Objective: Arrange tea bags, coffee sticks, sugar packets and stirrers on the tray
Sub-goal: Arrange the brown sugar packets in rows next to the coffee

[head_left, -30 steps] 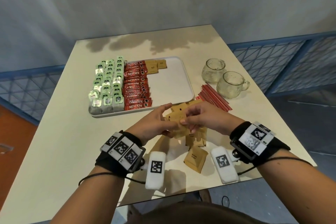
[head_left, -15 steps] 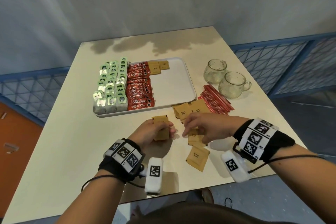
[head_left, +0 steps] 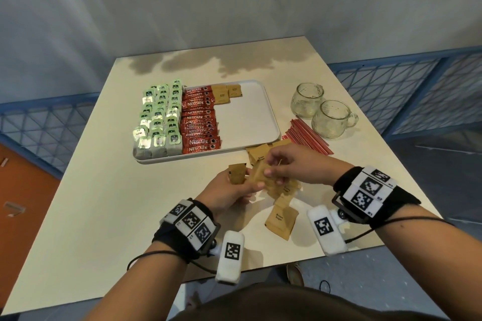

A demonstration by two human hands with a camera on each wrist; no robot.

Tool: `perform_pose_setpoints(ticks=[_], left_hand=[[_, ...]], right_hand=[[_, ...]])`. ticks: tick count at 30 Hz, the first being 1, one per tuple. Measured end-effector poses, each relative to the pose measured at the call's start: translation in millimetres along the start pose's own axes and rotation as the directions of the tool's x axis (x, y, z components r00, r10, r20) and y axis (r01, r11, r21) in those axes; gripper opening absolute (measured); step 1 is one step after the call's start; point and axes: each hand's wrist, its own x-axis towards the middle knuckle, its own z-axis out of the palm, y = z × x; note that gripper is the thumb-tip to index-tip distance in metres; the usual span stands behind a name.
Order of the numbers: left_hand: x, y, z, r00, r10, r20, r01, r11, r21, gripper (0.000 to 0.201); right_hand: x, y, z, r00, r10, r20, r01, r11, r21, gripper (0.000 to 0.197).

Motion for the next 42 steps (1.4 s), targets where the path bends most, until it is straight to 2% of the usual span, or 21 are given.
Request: perform_pose_setpoints(ticks=[2,3,6,7,9,12,16,20,25,28,31,35,42], left_hand=[[0,0,4,1.0,0.016,-0.008,-0.016,1.0,-0.025,0.031],[-1,0,6,1.0,0.013,-0.014,-0.014,0.999,-0.044,0.027],[-1,-2,4,0.998,-0.025,-0.053,0.021,0.998,-0.066,0.021],[-1,-2,2,0.997,-0.037,-0.074,0.032,0.997,-0.068,0.019],[-2,1,-1,0.992,-0.044,-0.116,0.033,0.994,-0.099,0.013],[0,5,-5,0.989,-0.078,-0.13,0.055,0.984,-0.172,0.017],[2,9,-9,0.977,-0.157,-0.144,0.119,0.963,-0.241,0.02],[1,8,-17,0.975,-0.173,-0.136,0.143,0.968,-0.206,0.024],[-1,7,-32,0.983,-0.131,-0.13,0.104,0.975,-0.198,0.013],[-3,10,-43,0.986,-0.113,-0.121,0.094,0.984,-0.153,0.014],[-4,15,-56,0.985,-0.114,-0.129,0.093,0.983,-0.156,0.021],[-2,25,-81,0.984,-0.108,-0.144,0.08,0.98,-0.184,0.024],[2,38,-105,0.996,-0.071,-0.046,0.064,0.988,-0.143,0.022]], right_hand=[[-5,-4,6,0.998,0.016,0.057,-0.026,0.983,0.179,0.015],[-7,-4,8,0.997,0.028,0.069,-0.042,0.977,0.209,0.019],[-11,3,12,0.991,0.073,0.116,-0.093,0.981,0.172,0.032],[-13,5,13,0.985,0.082,0.153,-0.1,0.989,0.112,0.037],[-19,7,16,0.97,0.098,0.224,-0.072,0.99,-0.118,0.045],[-23,7,22,0.955,0.09,0.282,0.042,0.902,-0.43,0.054],[-15,8,31,0.965,0.059,0.255,0.088,0.846,-0.527,0.047],[-3,11,35,0.983,0.048,0.178,0.05,0.862,-0.505,0.034],[13,-6,28,0.989,0.008,0.151,0.046,0.935,-0.352,0.017],[26,-27,21,0.993,-0.017,0.113,0.044,0.969,-0.242,0.015],[40,-46,18,0.985,0.0,0.17,0.019,0.994,-0.107,0.014],[59,-66,16,0.982,0.006,0.19,0.024,0.988,-0.154,0.022],[90,-86,14,0.97,0.047,0.237,-0.015,0.99,-0.137,0.024]])
